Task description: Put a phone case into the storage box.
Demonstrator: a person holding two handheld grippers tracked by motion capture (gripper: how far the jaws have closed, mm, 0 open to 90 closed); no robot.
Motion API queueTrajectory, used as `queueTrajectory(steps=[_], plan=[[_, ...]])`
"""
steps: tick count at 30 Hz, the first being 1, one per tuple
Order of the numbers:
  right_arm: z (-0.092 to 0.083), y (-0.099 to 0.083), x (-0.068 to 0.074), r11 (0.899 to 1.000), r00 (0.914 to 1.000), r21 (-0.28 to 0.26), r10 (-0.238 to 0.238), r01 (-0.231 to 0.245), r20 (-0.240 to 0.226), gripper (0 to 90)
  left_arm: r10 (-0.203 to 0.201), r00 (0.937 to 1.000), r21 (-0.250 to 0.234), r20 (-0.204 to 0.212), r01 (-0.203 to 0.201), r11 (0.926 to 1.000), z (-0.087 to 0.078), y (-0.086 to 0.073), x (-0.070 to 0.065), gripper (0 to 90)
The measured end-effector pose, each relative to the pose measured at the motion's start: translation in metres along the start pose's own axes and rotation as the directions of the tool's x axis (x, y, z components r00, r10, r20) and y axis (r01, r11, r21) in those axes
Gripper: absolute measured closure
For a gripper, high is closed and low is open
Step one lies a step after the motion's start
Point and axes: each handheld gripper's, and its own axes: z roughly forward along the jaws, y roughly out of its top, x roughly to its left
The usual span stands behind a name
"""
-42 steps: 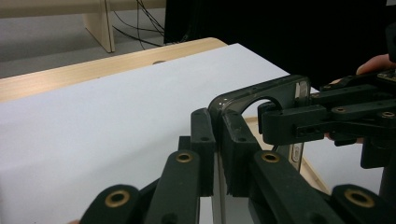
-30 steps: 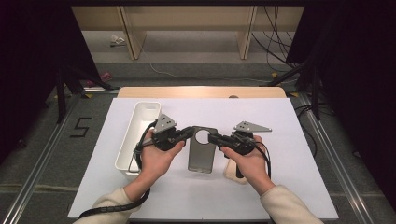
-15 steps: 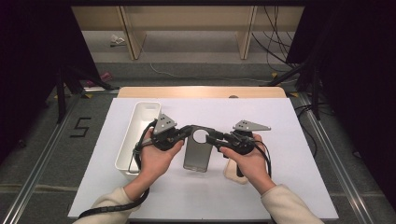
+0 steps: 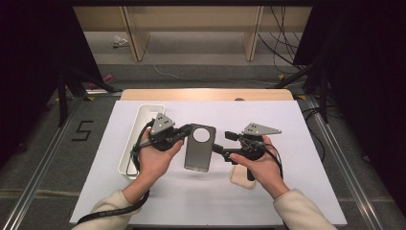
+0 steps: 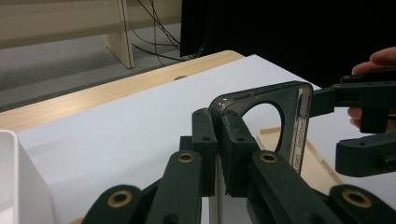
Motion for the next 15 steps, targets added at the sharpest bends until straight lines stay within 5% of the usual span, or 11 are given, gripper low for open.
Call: queueTrajectory(steps=[15], plan=[[-0.012,-0.005,-0.006,1.000,0.9991,0.008,-0.025,0.025,0.034,22.0,-0.020,0.9993,-0.042,-0.032,0.018,0.9990,-0.013,0.011,0.017,85.0]])
